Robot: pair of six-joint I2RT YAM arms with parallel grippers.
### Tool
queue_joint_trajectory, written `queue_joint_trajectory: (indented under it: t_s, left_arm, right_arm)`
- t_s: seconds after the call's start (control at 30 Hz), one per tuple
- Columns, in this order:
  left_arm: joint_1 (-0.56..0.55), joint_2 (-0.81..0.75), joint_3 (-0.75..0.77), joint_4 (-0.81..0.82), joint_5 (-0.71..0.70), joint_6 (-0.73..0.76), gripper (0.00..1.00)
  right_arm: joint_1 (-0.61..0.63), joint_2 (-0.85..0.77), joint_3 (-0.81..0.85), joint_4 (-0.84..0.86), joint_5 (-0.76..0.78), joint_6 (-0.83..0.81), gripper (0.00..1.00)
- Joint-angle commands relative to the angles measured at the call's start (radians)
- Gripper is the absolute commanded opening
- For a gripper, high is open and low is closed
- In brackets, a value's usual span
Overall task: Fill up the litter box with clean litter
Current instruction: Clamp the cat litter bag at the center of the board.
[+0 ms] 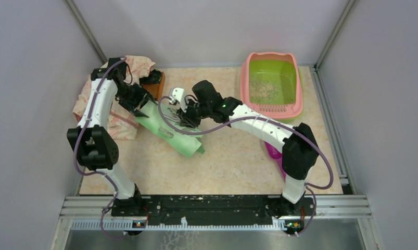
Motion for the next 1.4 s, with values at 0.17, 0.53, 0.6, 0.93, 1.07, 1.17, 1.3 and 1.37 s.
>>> queue_joint_trajectory:
  t_s: [0.17,0.53,0.6,0.93,1.07,1.17,1.3,1.37]
  left_arm:
    - [-0.019,-0.065,-0.036,0.085,0.130,-0.042,0.68]
    - [-0.030,-0.048,-0.046,0.032,0.045,-0.012,0.68]
    - [-0.030,-0.049,-0.056,0.030,0.027,-0.007,0.68]
    - [-0.030,-0.011,-0.052,0.002,-0.024,0.009,0.67]
    - [-0.060,0.007,-0.054,0.002,-0.036,0.011,0.67]
    - [-0.068,0.023,-0.057,0.001,-0.050,0.020,0.67]
    - [-0.071,0.034,-0.067,0.002,-0.072,0.028,0.66]
    - [-0.071,0.038,-0.069,0.000,-0.077,0.039,0.64]
  right_arm:
    - [0.032,-0.085,0.009,0.024,-0.059,0.023,0.00]
    - [0.034,-0.097,0.005,0.026,-0.055,0.023,0.00]
    - [0.033,-0.098,0.003,0.026,-0.054,0.023,0.00]
    - [0.034,-0.101,-0.001,0.030,-0.058,0.021,0.00]
    - [0.033,-0.104,-0.005,0.034,-0.062,0.020,0.00]
    - [0.034,-0.105,-0.006,0.036,-0.063,0.020,0.00]
    - [0.033,-0.104,-0.009,0.039,-0.064,0.021,0.00]
    - [0.034,-0.103,-0.009,0.041,-0.066,0.021,0.00]
